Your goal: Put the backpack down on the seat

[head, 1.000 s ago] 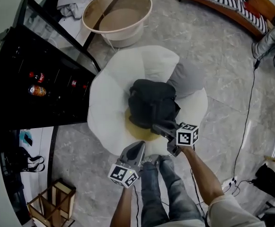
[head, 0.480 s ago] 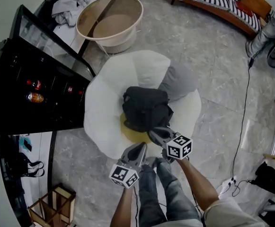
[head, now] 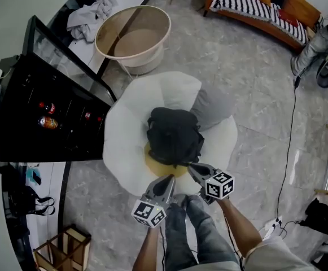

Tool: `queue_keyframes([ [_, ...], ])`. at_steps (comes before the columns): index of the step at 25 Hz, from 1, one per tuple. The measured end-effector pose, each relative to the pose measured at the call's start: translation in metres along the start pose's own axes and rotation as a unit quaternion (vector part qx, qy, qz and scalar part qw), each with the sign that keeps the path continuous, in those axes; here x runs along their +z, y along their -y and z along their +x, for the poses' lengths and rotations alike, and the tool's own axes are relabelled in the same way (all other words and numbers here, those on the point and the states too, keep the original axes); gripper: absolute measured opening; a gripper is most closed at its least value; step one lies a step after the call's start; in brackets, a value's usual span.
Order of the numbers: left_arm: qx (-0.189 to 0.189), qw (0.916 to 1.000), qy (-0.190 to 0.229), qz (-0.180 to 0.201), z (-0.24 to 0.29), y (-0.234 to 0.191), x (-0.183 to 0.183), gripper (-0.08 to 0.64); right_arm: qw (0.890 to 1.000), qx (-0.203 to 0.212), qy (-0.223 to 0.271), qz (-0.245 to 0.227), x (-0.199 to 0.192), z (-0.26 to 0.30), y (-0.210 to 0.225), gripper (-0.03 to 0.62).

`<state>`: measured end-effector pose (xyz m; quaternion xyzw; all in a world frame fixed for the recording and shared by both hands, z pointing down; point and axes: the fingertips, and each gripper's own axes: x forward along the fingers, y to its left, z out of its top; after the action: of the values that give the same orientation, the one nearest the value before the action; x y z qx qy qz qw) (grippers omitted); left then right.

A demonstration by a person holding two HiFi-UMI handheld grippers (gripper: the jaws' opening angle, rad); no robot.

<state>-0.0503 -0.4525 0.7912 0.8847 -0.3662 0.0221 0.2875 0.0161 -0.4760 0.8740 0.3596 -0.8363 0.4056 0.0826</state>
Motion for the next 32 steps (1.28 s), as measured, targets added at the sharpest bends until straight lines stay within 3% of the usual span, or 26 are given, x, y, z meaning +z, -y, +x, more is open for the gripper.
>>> queue_keyframes([
  [6, 0.001, 0.9999, 0.004, 0.013, -0.007, 0.024, 0.030, 0.032, 1.000, 0.003, 0.019, -0.021, 0.027, -0.030, -0.031, 0.034],
  [16, 0.003, 0.9985, 0.022, 0.050, -0.040, 0.098, 0.078, 0.032, 0.992, 0.020, 0.065, -0.105, 0.088, -0.107, -0.110, 0.028],
  [22, 0.017, 0.9967, 0.041, 0.068, -0.057, 0.127, 0.107, 0.032, 0.991, 0.009, 0.089, -0.103, 0.116, -0.157, -0.139, 0.028],
  [28, 0.014, 0.9941, 0.066, 0.086, -0.060, 0.145, 0.148, 0.032, 0.984, -0.011, 0.097, -0.150, 0.142, -0.180, -0.158, 0.028],
  [32, 0.011, 0.9889, 0.078, 0.127, -0.051, 0.161, 0.184, 0.032, 0.974, -0.002, 0.130, -0.186, 0.183, -0.192, -0.178, 0.028],
])
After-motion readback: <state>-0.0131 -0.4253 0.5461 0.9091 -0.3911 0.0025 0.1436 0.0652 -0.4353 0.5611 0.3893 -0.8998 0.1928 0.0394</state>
